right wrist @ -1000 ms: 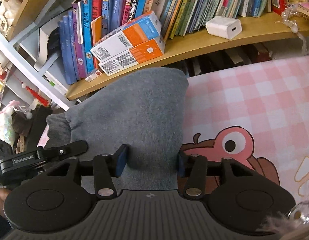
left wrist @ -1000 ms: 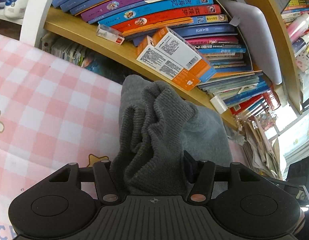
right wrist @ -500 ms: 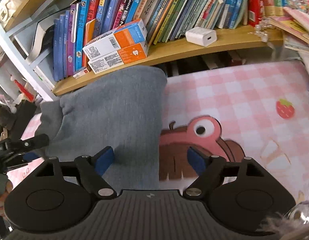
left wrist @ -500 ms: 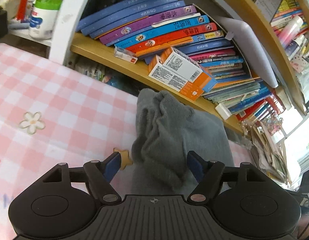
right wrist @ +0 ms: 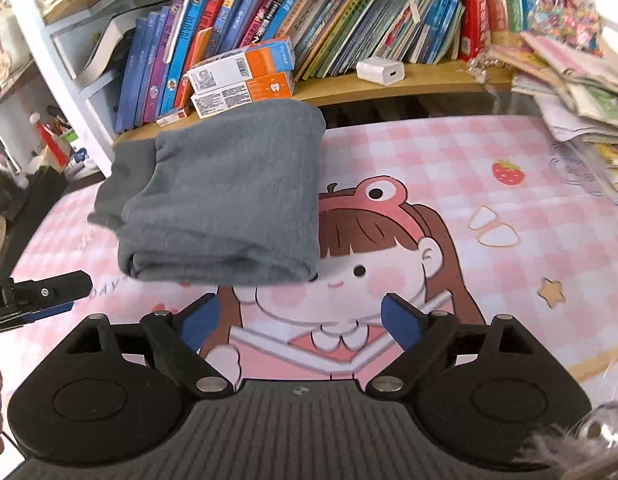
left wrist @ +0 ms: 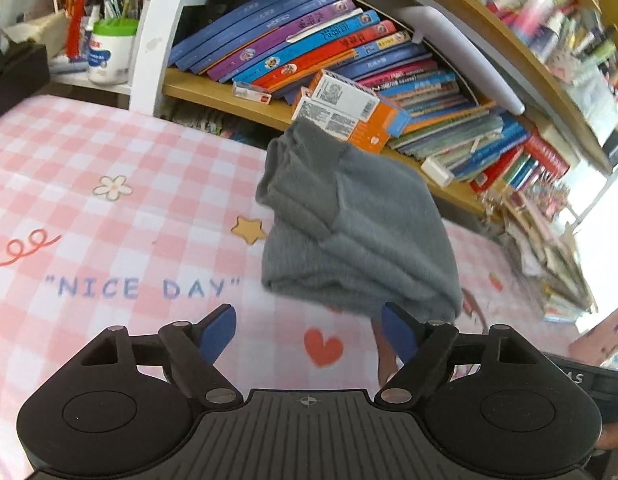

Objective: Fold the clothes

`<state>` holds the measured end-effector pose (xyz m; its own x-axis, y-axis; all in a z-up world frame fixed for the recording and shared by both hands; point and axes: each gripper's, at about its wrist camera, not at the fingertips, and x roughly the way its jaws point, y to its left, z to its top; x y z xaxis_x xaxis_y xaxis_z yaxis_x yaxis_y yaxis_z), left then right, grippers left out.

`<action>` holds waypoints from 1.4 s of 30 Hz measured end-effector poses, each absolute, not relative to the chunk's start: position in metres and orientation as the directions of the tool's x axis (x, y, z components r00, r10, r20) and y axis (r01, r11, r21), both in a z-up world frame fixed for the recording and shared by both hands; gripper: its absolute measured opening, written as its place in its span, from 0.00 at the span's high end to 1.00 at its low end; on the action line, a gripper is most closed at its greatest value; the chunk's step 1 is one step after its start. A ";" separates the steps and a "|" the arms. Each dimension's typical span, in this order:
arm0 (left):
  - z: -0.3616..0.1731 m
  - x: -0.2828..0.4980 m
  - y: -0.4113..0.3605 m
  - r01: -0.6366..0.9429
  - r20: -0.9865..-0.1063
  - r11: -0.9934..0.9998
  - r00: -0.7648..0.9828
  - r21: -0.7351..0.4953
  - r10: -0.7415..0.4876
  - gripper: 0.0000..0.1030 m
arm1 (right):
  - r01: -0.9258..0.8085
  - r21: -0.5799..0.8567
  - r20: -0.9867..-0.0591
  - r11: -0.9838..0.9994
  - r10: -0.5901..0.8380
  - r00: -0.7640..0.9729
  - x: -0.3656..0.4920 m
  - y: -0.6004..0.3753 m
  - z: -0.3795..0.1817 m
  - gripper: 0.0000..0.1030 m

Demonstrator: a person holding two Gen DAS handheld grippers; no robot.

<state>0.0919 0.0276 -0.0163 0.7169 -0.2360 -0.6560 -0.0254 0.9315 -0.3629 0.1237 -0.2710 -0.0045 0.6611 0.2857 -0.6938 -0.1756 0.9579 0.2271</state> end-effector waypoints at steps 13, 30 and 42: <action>-0.008 0.039 -0.007 0.026 -0.642 0.983 0.753 -0.184 -0.141 0.12 | -0.169 0.083 -0.658 0.982 0.182 0.731 0.063 -0.259 -0.002 0.04; -0.006 0.018 -0.009 -0.001 -0.631 0.993 0.773 -0.114 -0.072 0.06 | -0.167 0.058 -0.661 0.984 0.163 0.733 0.041 -0.255 -0.004 0.01; -0.004 0.016 -0.010 0.011 -0.630 0.995 0.774 -0.101 -0.073 0.02 | -0.170 0.061 -0.660 0.983 0.168 0.732 0.039 -0.255 -0.002 0.01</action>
<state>0.0164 -0.0096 -0.0043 0.7736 -0.0726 -0.6295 0.0109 0.9948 -0.1014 0.0389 -0.2551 -0.0021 0.7325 0.1679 -0.6598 -0.1703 0.9835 0.0612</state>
